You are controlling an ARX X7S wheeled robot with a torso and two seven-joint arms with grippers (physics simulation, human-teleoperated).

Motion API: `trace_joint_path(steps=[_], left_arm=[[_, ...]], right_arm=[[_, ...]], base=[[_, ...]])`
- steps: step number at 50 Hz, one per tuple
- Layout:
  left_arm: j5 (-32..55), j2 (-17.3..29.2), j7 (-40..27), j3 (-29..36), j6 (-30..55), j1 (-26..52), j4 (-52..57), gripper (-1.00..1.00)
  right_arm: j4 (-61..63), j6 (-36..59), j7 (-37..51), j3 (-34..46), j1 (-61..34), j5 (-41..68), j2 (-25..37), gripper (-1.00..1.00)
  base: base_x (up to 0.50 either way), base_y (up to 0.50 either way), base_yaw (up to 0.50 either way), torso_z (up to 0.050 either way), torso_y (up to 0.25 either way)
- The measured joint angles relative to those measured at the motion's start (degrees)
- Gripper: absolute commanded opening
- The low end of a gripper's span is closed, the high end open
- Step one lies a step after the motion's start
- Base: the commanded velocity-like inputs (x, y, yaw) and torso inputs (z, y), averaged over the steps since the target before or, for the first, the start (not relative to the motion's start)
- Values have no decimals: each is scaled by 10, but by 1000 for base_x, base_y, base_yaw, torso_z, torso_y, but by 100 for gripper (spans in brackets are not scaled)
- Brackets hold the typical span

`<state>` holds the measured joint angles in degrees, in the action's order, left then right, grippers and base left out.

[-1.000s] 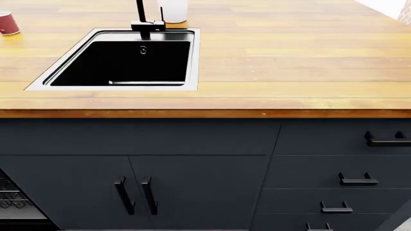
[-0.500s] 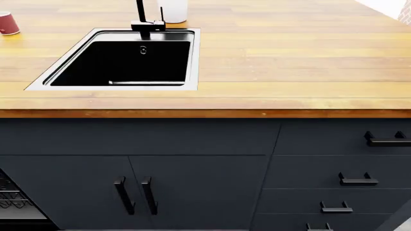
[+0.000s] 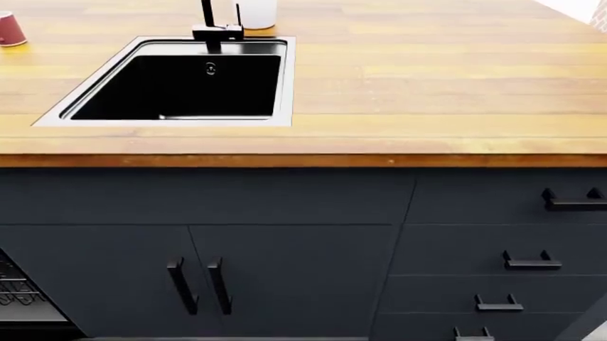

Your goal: Close the dishwasher door

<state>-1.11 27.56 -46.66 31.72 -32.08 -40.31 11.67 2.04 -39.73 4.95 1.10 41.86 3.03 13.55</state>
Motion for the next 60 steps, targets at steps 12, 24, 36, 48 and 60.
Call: trace_joint_path(steps=[12,24,36,48,60], left_arm=[[-2,5,-8,8,-7,1,-2,100],[1,9,-14,16,-13,4,-4,100],[2,13,-19,23,-18,7,-8,100],[4,14,-23,29,-16,14,-9,100],[6,17,-26,35,-16,18,-9,100]], right_arm=[[-2,2,2,4,0,0,4,100],[-2,6,5,9,-1,1,7,100],[-5,7,8,12,-3,2,10,100],[-9,8,10,16,-4,3,13,100],[-10,8,14,20,-5,4,16,100]], base=[[0,0,0,-24,0],[0,0,0,-26,0],[0,0,0,-26,0],[0,0,0,-26,0],[0,0,0,-26,0]])
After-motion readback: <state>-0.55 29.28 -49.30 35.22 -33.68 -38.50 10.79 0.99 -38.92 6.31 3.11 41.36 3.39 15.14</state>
